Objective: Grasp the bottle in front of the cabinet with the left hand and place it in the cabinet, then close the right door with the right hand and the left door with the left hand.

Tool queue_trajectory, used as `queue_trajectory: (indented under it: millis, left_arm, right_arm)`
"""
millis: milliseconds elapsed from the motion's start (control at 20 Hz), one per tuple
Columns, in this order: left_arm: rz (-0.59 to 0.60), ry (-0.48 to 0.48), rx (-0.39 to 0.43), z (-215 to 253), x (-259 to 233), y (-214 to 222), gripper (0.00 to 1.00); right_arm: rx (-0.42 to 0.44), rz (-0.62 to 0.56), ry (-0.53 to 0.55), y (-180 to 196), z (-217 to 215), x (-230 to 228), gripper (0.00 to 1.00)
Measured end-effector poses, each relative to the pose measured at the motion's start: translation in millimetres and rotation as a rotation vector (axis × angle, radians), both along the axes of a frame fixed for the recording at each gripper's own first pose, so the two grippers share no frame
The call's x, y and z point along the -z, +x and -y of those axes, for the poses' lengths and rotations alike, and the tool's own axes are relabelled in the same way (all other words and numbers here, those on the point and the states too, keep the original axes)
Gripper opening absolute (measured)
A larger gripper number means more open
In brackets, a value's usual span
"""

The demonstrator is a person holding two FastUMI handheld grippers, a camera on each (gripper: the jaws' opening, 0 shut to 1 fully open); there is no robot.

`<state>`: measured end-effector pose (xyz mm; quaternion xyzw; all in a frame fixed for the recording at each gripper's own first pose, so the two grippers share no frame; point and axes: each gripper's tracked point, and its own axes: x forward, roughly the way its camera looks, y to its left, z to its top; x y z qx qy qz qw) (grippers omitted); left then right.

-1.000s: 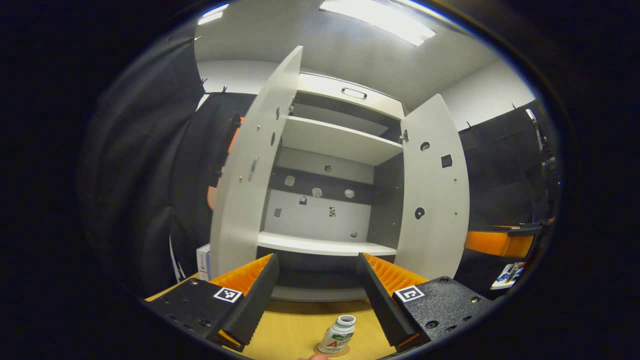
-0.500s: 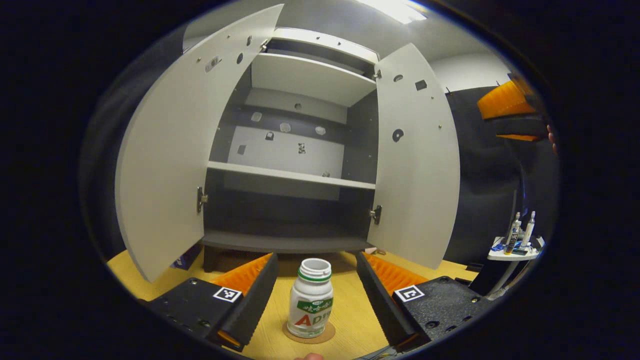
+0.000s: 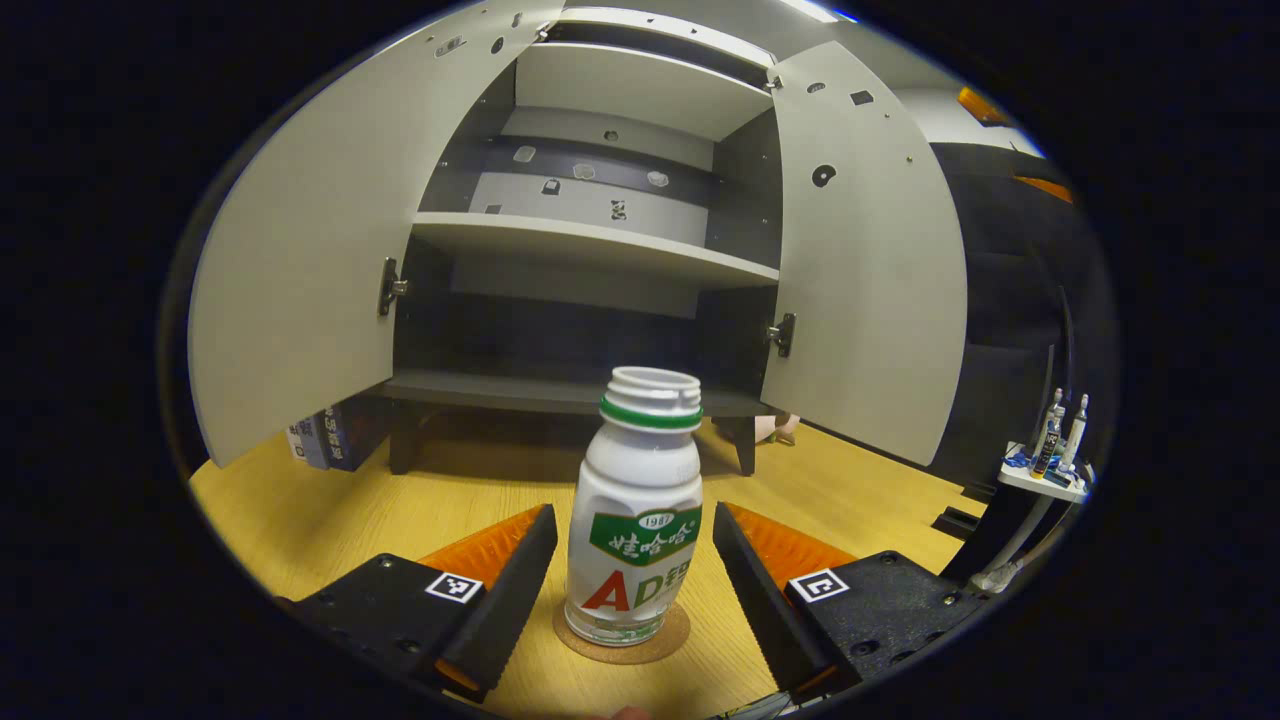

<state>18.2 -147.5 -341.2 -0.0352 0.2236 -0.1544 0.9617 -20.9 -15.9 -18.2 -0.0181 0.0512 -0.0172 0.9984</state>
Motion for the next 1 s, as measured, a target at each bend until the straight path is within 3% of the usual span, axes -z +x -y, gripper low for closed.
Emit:
queue_trajectory:
  millis: [250, 300, 450, 650, 1000]
  left_arm:
    - [-0.002, 0.008, 0.0, -1, 9, 3, 0.94]
    - [0.005, 0.021, -0.001, -2, 8, 6, 0.76]
    - [0.005, 0.007, 0.034, -1, -9, 5, 0.71]
    - [0.054, -0.049, 0.062, 0, -64, 15, 0.71]
    - [0.182, -0.096, 0.01, -14, -212, 65, 0.7]
  right_arm:
    - [0.012, -0.007, 0.005, 4, 5, 2, 0.97]
    - [0.013, -0.008, 0.005, 5, 5, 3, 0.97]
    - [0.013, -0.007, 0.003, 7, 4, 4, 0.97]
    - [0.015, -0.006, 0.018, 10, 4, 6, 0.97]
    - [0.051, 0.016, 0.046, 12, 18, 6, 0.97]
